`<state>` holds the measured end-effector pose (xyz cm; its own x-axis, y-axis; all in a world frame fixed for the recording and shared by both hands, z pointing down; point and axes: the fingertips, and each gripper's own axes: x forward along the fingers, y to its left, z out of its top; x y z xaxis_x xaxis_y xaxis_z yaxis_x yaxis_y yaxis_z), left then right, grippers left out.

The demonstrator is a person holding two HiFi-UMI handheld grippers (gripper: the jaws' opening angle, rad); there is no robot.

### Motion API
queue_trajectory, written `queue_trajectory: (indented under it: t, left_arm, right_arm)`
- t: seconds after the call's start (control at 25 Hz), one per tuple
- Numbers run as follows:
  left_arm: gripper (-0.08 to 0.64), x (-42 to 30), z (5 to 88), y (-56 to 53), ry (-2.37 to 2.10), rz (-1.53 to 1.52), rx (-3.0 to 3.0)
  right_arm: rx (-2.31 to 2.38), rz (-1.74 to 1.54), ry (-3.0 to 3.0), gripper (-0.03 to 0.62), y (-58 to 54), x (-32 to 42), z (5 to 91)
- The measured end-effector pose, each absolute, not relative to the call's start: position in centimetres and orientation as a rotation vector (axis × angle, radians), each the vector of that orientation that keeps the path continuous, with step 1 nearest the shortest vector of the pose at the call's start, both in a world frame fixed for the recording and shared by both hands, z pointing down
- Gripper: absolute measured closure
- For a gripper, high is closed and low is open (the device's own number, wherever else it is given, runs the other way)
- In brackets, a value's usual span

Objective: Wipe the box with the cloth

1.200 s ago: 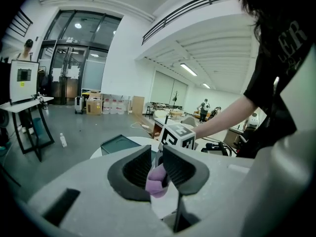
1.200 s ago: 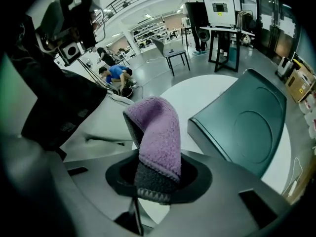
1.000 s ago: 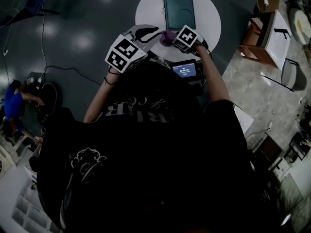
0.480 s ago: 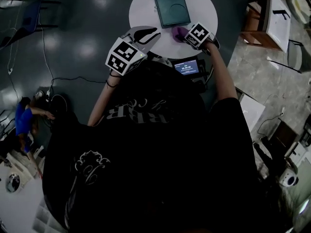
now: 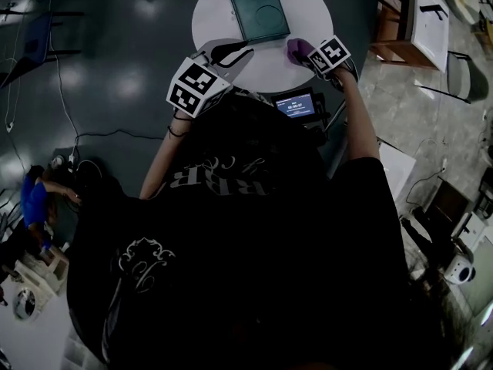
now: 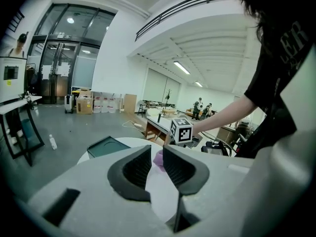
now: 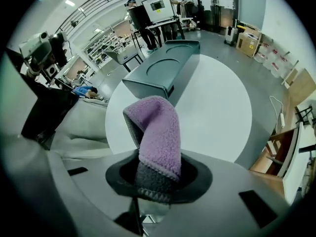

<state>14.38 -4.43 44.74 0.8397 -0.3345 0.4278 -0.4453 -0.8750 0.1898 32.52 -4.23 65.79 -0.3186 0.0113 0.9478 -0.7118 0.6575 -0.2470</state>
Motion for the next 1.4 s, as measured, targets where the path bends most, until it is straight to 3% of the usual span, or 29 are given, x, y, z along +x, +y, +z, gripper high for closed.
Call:
queue_trajectory:
  t: [0.48,1.4]
  left_arm:
    - [0.494,13.8,44.5,-5.2,-0.636,0.568,2.713]
    - [0.494,5.7,46.1,-14.1,-0.726,0.603,2.568]
  right_arm:
    - [0.605,0.801,-1.746,0.486,-6.5,33.8,65.4]
    - [0.573,0.738,-1.683,0.485,-22.8,30.8,63.8]
